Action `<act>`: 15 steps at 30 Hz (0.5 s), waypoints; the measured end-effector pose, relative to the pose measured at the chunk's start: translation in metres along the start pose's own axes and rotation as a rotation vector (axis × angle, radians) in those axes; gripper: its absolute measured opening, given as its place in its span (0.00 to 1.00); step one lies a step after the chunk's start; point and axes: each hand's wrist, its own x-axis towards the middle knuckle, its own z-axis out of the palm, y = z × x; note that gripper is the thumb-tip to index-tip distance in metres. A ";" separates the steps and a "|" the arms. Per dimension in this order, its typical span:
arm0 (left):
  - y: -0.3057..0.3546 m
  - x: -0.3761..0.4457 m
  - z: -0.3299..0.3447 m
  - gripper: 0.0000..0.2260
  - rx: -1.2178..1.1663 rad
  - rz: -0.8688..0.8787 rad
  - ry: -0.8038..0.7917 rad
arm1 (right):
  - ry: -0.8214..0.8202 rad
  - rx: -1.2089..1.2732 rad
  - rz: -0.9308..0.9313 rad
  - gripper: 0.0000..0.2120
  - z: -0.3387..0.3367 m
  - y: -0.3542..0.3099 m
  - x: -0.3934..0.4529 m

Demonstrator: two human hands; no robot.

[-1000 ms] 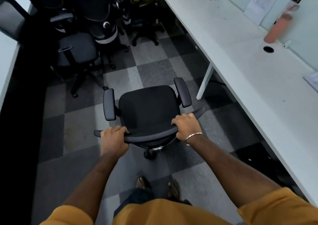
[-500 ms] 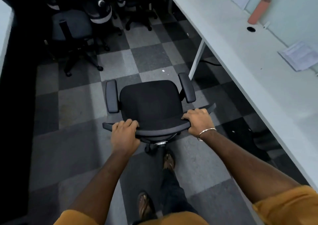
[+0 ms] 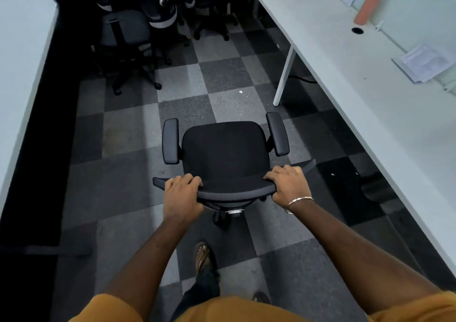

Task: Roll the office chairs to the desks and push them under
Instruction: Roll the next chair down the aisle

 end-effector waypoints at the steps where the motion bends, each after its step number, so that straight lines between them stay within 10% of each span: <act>1: 0.003 -0.013 0.002 0.16 0.002 -0.017 0.004 | 0.012 0.015 -0.010 0.23 0.005 0.000 -0.012; 15: 0.087 -0.217 0.026 0.16 0.072 -0.210 0.041 | 0.093 0.077 -0.101 0.21 0.043 0.013 -0.221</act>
